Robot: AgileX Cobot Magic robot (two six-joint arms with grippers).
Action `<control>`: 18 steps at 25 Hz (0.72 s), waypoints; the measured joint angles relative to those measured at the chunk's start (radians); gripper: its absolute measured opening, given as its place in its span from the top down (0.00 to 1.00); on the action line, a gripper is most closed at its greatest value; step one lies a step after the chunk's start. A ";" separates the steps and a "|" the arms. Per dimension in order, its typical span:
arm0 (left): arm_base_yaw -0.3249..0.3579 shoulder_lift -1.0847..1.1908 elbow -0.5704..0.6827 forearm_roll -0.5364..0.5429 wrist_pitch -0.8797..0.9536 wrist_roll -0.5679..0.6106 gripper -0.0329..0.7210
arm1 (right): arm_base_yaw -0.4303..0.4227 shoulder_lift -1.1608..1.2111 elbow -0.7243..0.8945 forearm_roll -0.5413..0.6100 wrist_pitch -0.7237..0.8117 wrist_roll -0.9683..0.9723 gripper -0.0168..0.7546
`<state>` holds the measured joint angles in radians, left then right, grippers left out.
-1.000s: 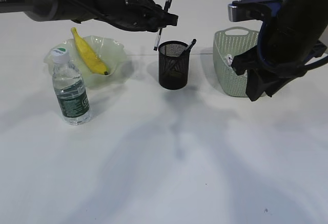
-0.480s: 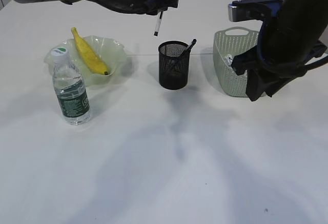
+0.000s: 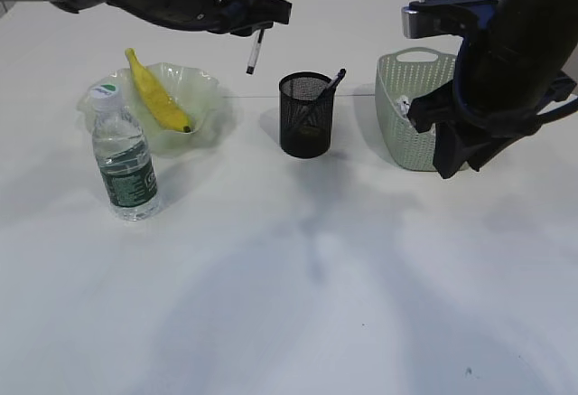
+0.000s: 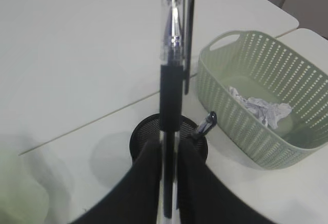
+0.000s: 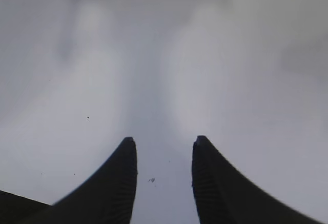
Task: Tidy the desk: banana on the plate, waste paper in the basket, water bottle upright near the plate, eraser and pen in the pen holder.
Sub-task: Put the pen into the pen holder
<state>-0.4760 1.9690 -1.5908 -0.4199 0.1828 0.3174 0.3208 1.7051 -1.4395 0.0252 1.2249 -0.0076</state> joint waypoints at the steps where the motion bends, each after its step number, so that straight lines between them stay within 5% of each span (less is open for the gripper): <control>1: 0.000 -0.021 0.027 0.000 -0.022 0.000 0.90 | 0.000 0.000 0.000 0.000 0.000 0.000 0.62; 18: -0.030 0.009 0.108 -0.054 -0.390 0.002 0.90 | 0.000 0.000 0.000 0.001 0.000 0.001 0.62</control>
<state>-0.5059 1.9781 -1.4830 -0.4740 -0.2075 0.3195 0.3208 1.7051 -1.4395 0.0262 1.2249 -0.0064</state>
